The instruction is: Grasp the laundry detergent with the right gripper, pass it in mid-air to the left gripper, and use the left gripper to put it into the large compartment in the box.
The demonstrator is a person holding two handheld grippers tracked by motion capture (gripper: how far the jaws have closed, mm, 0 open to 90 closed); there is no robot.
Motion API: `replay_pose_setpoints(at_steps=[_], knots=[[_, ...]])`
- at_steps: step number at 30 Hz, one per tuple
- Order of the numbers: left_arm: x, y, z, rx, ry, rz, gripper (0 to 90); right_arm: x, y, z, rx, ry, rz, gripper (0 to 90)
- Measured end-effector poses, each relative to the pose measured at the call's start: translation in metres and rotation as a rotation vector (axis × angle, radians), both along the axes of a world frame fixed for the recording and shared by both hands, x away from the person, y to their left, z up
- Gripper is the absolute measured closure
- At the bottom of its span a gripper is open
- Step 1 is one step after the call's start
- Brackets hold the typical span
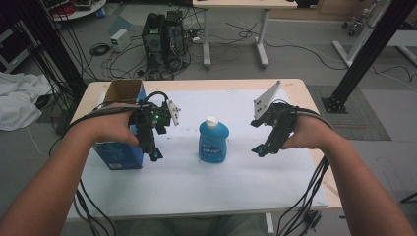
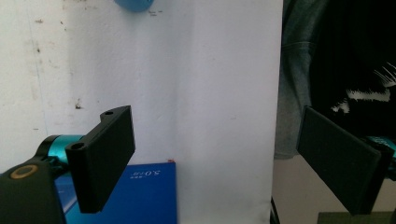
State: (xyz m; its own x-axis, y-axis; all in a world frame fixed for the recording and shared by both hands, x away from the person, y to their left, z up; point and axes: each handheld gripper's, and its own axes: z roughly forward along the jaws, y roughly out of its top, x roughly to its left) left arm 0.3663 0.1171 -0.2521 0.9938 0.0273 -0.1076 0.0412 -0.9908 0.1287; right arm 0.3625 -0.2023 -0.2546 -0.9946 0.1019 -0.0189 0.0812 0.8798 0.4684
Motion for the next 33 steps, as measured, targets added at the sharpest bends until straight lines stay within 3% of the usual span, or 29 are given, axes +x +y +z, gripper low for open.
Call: replay_pose_setpoints(at_steps=[7,14,16,21,26,33], knots=[[-0.001,-0.001,0.0,-0.01,-0.003,-0.003,11.6,0.004,-0.009,-0.006,0.105,0.002,-0.033,12.0],[-0.001,0.0,0.0,-0.009,-0.007,0.002,11.7,0.009,-0.014,-0.019,0.161,0.013,-0.064,12.0],[-0.002,0.0,0.001,-0.007,-0.006,0.002,11.6,0.013,-0.015,-0.025,0.201,0.007,-0.065,12.0],[-0.003,0.001,0.002,-0.012,-0.006,0.005,11.6,0.016,-0.016,-0.034,0.226,0.02,-0.082,12.0],[-0.002,0.002,0.0,-0.009,-0.003,0.008,11.6,0.019,-0.019,-0.04,0.294,0.022,-0.087,12.0],[-0.002,-0.001,-0.002,-0.014,0.003,0.002,11.6,0.02,-0.023,-0.048,0.313,0.018,-0.084,12.0]])
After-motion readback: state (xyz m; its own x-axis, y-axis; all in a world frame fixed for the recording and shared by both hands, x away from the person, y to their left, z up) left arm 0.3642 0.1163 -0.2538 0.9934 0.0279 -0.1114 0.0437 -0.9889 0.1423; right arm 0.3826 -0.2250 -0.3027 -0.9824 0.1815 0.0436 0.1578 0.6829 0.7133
